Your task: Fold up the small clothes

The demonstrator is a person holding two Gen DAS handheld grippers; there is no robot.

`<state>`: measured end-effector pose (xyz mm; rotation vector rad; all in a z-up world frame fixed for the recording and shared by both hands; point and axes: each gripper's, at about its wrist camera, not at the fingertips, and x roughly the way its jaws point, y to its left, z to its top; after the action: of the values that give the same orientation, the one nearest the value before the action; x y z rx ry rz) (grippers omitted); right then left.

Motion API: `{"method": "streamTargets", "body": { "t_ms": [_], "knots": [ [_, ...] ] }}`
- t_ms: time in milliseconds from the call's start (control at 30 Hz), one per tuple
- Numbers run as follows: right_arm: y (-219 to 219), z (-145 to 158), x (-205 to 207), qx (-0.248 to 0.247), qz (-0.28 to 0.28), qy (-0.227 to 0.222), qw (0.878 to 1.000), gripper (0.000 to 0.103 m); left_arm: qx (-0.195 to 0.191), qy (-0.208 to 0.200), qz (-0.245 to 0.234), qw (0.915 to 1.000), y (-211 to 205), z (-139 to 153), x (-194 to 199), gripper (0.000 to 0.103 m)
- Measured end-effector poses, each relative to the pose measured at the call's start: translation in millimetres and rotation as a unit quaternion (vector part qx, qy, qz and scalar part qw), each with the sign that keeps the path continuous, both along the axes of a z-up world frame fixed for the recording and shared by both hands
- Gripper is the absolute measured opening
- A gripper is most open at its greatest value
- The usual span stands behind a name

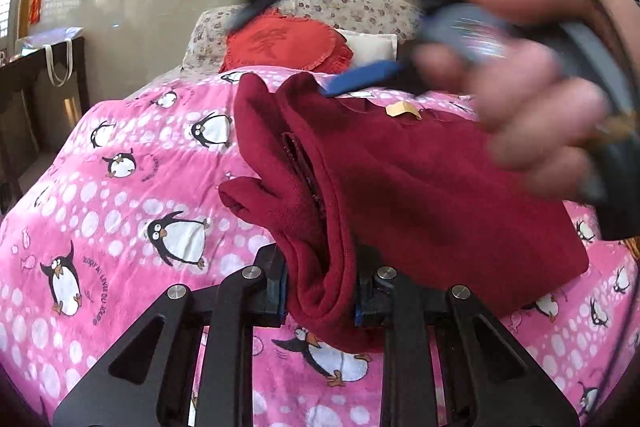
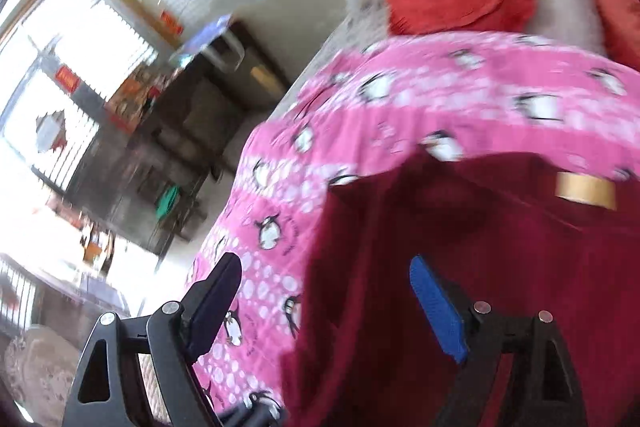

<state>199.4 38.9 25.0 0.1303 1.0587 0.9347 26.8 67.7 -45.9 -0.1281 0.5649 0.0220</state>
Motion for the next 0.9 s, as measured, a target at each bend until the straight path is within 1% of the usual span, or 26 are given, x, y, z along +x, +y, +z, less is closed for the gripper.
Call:
{"method": "streamTargets", "body": {
  "t_ms": [67, 133, 233, 267, 300, 367, 400, 433, 533, 667, 700, 733, 767, 800, 900],
  "knots": [
    [21, -3, -2, -0.025, 0.023, -0.018, 0.999, 0.084, 0.0, -0.001, -0.001, 1.0, 2, -1, 1, 0.021],
    [40, -7, -5, -0.065, 0.038, -0.044, 0.996, 0.084, 0.004, -0.003, -0.004, 1.0, 0, 0, 4, 0.021],
    [59, -13, -12, -0.132, 0.067, -0.09, 0.985, 0.083, 0.017, -0.013, -0.015, 0.9997, -8, 2, -6, 0.021],
    [61, -14, -13, -0.149, 0.066, -0.106, 0.981, 0.076, 0.02, -0.016, -0.018, 0.9995, -9, 3, -6, 0.021],
    [60, -15, -12, -0.168, 0.063, -0.121, 0.976, 0.061, 0.021, -0.016, -0.019, 0.9995, -10, 2, -3, 0.021],
    [53, -21, -8, -0.182, 0.051, -0.113, 0.975, 0.044, 0.018, -0.014, -0.019, 0.9996, -8, 1, -1, 0.021],
    [46, -26, -3, -0.18, 0.039, -0.092, 0.979, 0.042, 0.017, -0.013, -0.019, 0.9996, -7, 1, 0, 0.021],
    [40, -28, 2, -0.174, 0.035, -0.083, 0.981, 0.041, 0.017, -0.013, -0.019, 0.9996, -6, 1, 0, 0.021],
    [31, -33, 3, -0.166, 0.027, -0.076, 0.983, 0.041, 0.026, -0.015, -0.019, 0.9994, -8, 1, 1, 0.021],
    [25, -39, 6, -0.137, 0.007, -0.059, 0.989, 0.041, 0.029, -0.01, -0.015, 0.9994, -10, 1, 0, 0.021],
    [25, -39, 5, -0.133, 0.007, -0.058, 0.989, 0.029, 0.029, -0.008, -0.014, 0.9994, -11, 1, 0, 0.021],
    [24, -39, 4, -0.128, 0.009, -0.054, 0.99, 0.022, 0.028, -0.006, -0.012, 0.9995, -11, 1, 1, 0.021],
    [22, -39, 3, -0.13, 0.007, -0.052, 0.99, 0.017, 0.025, -0.002, -0.01, 0.9996, -10, 0, 2, 0.021],
    [20, -38, 2, -0.132, 0.0, -0.055, 0.99, 0.014, 0.024, 0.0, -0.009, 0.9997, -9, -1, 3, 0.021],
    [13, -34, 0, -0.122, -0.014, -0.057, 0.991, 0.013, 0.022, 0.008, -0.007, 0.9997, -8, -2, 7, 0.021]
  ]
}}
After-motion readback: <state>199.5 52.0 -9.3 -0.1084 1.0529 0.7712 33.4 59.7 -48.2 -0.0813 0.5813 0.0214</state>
